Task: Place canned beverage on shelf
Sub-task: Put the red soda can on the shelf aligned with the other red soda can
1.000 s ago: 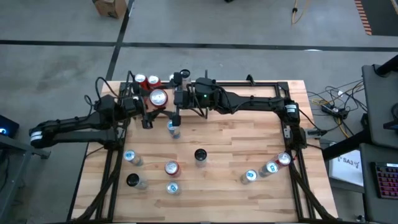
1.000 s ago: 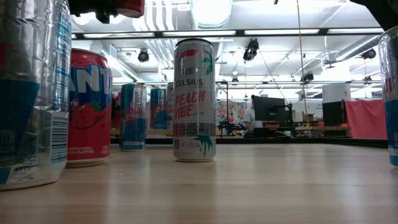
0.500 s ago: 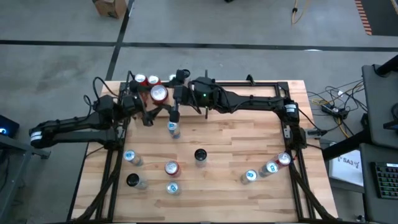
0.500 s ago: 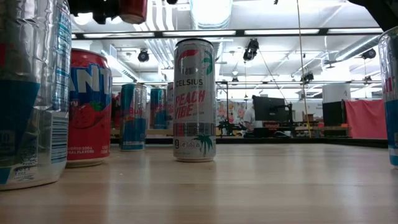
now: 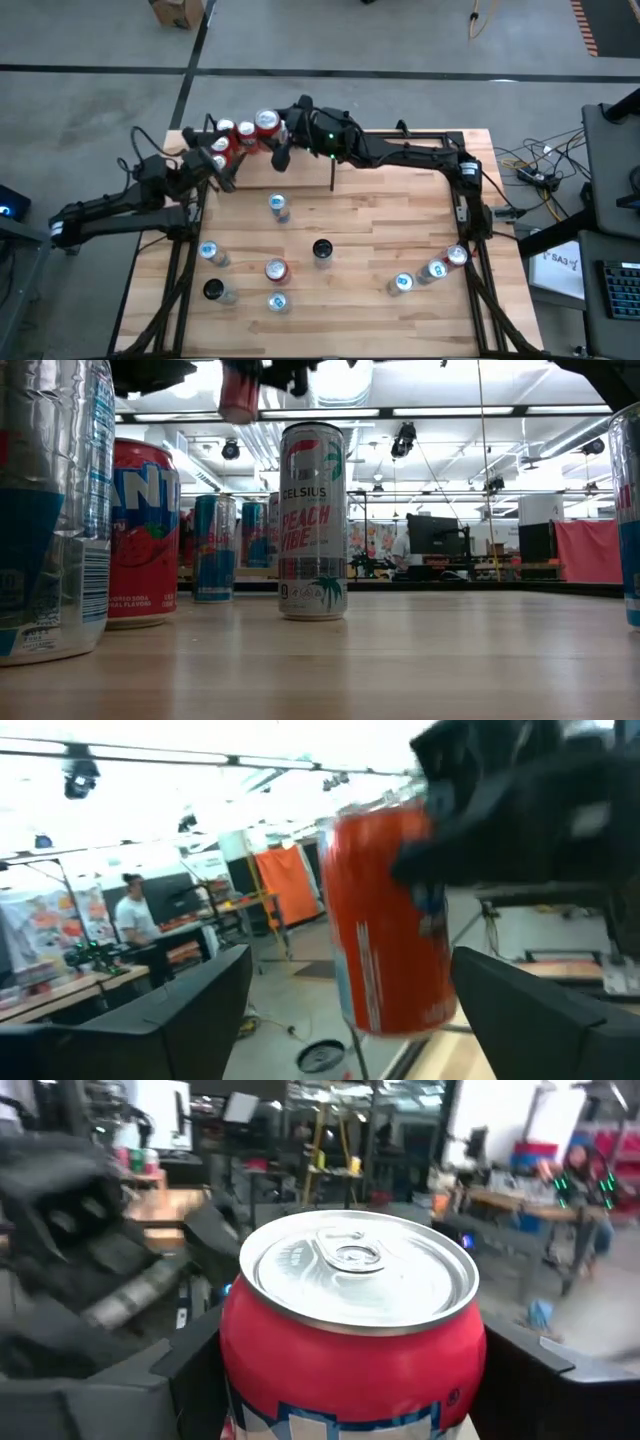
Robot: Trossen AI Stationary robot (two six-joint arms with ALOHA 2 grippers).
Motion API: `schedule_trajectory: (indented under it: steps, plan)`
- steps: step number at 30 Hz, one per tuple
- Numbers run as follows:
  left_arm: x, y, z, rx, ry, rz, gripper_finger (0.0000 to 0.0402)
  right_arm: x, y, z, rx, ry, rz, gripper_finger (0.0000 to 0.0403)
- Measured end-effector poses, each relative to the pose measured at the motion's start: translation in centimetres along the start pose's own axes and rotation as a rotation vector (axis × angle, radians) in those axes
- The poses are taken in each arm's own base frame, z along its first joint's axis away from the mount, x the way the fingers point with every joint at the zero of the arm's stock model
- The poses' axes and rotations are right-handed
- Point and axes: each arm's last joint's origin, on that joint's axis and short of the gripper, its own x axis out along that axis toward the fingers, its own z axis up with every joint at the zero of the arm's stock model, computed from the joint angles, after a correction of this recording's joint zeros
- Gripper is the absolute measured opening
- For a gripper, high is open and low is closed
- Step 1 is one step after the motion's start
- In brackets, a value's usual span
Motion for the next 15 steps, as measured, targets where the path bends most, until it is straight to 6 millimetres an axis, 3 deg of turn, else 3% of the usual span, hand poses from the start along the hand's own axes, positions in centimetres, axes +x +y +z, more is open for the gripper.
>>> schedule_trajectory:
  steps: [10,15]
  plan:
    - [-2.7,1.4,0.9,-0.027,-0.067,0.034,0.0324,0.1,-0.9,-5.7,0.138,-0.006,-0.022,0.0289]
    - [-3.4,1.7,1.1,-0.035,-0.083,0.040,0.0324,-0.1,-0.7,-7.3,0.129,0.010,-0.020,0.0289]
